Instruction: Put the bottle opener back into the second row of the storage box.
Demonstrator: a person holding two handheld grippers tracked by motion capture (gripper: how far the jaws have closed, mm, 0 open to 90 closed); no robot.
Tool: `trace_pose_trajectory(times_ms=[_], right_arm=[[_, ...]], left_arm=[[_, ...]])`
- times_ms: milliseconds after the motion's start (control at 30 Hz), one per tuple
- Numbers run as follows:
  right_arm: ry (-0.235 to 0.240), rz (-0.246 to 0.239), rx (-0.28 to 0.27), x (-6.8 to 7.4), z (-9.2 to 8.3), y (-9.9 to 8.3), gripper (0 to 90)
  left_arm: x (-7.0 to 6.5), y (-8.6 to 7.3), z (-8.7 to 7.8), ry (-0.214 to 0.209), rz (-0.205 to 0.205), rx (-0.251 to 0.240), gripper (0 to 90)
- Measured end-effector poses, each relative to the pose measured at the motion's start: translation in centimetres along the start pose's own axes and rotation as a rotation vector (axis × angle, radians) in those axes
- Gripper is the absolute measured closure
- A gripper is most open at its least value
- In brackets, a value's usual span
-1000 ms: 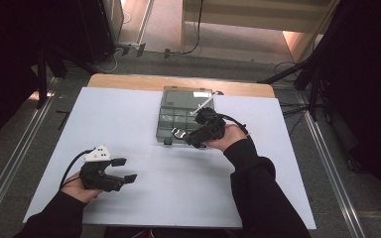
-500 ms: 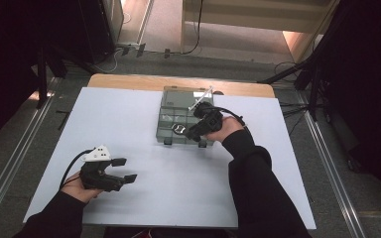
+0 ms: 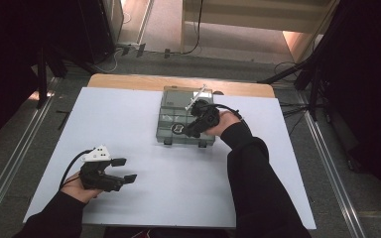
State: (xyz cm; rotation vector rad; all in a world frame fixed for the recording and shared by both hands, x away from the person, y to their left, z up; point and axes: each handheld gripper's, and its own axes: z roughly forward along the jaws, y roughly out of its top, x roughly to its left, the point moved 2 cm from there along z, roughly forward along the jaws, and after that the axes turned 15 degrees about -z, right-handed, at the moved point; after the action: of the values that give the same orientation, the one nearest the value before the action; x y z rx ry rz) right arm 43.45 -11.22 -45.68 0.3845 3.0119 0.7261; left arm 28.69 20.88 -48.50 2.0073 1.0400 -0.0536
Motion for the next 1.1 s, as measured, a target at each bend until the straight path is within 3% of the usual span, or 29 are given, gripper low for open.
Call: trace_pose_trajectory(times_ms=[100, 200, 300, 467, 567, 867, 1100], right_arm=[[-0.007, -0.016, 0.001, -0.4, 0.2, -0.2, 66.5], [-0.005, 0.002, 0.002, -0.6, 0.4, -0.4, 66.4], [-0.047, 0.001, -0.007, -0.7, 0.4, -0.5, 65.2], [-0.076, -0.044, -0.064, -0.3, -0.2, -0.6, 54.4], [-0.082, -0.036, -0.08, 0.2, -0.3, -0.7, 50.8], [-0.068, 0.114, -0.177, 2.1, -0.9, -1.4, 25.7], [-0.077, 0.168, -0.219, 3.8, -1.2, -2.1, 22.5]], left_arm=[[0.0, 0.0, 0.0, 0.0, 0.001, 0.0, 25.1], [0.0, 0.0, 0.0, 0.001, 0.0, 0.0, 25.1], [0.0, 0.0, 0.0, 0.0, 0.0, 0.0, 25.1], [0.0, 0.0, 0.0, 0.002, 0.0, -0.001, 25.2], [0.0, 0.0, 0.0, 0.002, 0.0, 0.0, 25.1], [0.0, 0.0, 0.1, 0.005, 0.001, 0.003, 25.2], [0.1, 0.0, 0.1, 0.007, -0.002, 0.003, 25.1]])
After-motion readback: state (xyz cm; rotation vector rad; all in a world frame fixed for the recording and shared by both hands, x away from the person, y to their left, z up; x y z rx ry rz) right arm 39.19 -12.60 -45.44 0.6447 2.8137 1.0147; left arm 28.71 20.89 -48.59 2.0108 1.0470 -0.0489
